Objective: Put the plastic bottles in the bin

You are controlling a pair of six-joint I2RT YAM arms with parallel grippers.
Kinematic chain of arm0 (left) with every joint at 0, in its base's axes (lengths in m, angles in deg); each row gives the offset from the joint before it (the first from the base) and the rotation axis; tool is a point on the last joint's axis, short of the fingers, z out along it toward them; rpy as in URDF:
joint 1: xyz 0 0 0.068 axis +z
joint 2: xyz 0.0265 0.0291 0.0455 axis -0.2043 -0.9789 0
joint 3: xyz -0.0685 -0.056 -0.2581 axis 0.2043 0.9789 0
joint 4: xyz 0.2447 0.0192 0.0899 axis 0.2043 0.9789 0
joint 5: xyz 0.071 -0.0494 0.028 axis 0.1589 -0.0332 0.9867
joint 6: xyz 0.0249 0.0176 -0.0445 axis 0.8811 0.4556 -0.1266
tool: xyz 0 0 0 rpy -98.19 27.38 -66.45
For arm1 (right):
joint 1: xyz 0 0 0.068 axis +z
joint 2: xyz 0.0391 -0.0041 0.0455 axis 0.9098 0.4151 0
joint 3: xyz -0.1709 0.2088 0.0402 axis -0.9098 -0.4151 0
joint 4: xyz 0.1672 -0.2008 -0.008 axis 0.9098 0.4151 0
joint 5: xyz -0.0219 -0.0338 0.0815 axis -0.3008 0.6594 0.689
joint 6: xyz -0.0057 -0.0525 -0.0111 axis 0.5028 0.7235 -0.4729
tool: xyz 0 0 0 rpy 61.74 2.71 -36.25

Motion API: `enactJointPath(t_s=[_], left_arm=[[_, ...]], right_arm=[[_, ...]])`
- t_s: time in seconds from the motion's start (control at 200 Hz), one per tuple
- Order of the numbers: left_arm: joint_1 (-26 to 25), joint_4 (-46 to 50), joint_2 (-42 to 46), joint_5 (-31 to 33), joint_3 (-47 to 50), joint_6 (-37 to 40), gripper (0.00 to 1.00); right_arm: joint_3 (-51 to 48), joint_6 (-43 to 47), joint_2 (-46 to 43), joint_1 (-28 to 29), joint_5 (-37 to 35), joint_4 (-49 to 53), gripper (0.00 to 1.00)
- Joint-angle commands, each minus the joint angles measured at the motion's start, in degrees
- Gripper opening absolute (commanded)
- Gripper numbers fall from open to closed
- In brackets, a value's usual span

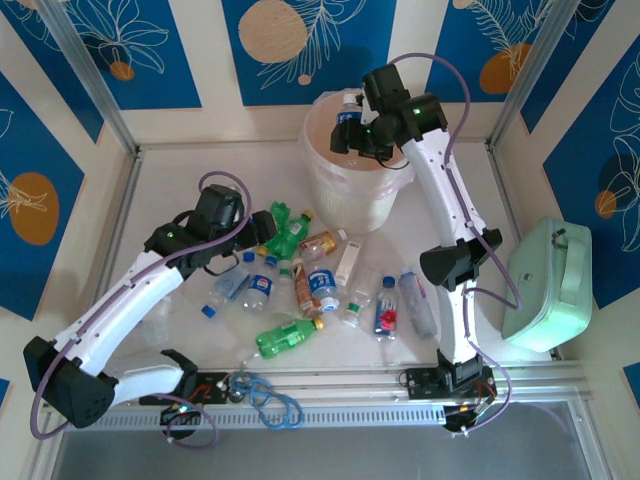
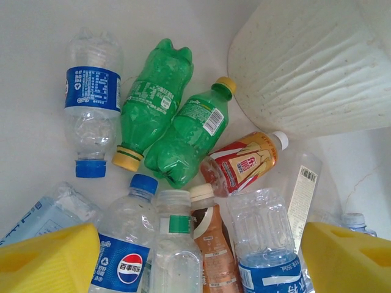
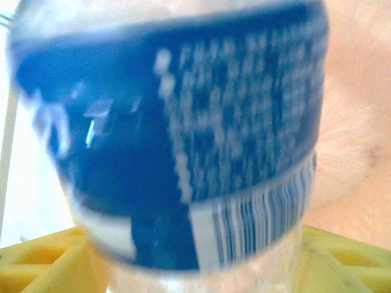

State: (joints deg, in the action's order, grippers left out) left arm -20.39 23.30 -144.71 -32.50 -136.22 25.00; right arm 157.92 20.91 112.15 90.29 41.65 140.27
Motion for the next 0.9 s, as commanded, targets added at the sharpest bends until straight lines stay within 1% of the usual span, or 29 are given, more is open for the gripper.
enactJointPath(t_s=[0.0,0.125,0.275,0.435,0.585,0.695,0.895], left_arm=[[0.7,0.53,0.03,0.42,0.41,-0.72,0.85],[0.72,0.82,0.12,0.59,0.34,-0.68,0.85],[0.72,1.0,0.29,1.02,0.56,-0.64,0.85],[1.52,1.86,-1.62,2.88,0.97,0.66,0.87],[4.88,-0.11,-5.9,1.11,0.83,3.01,0.87],[7.9,-2.71,-10.51,-2.27,0.51,4.0,0.85],[11.52,-5.88,-19.53,-4.5,-1.8,6.8,0.79]], right_arm=[[2.11,0.92,-0.05,0.41,1.38,2.03,0.78],[2.42,1.01,-0.21,0.58,1.22,2.26,0.83],[3.37,1.05,-0.79,1.39,0.6,3.19,0.84],[4.37,0.93,-4.27,3.33,-4.15,3.52,0.84],[2.85,-0.03,-9.96,4.57,-8.12,3.32,0.84],[-2.71,-0.64,-16.41,6.28,-11.12,1.72,0.84],[-24.35,-3.12,-31.48,12.45,-15.14,-5.65,0.84]])
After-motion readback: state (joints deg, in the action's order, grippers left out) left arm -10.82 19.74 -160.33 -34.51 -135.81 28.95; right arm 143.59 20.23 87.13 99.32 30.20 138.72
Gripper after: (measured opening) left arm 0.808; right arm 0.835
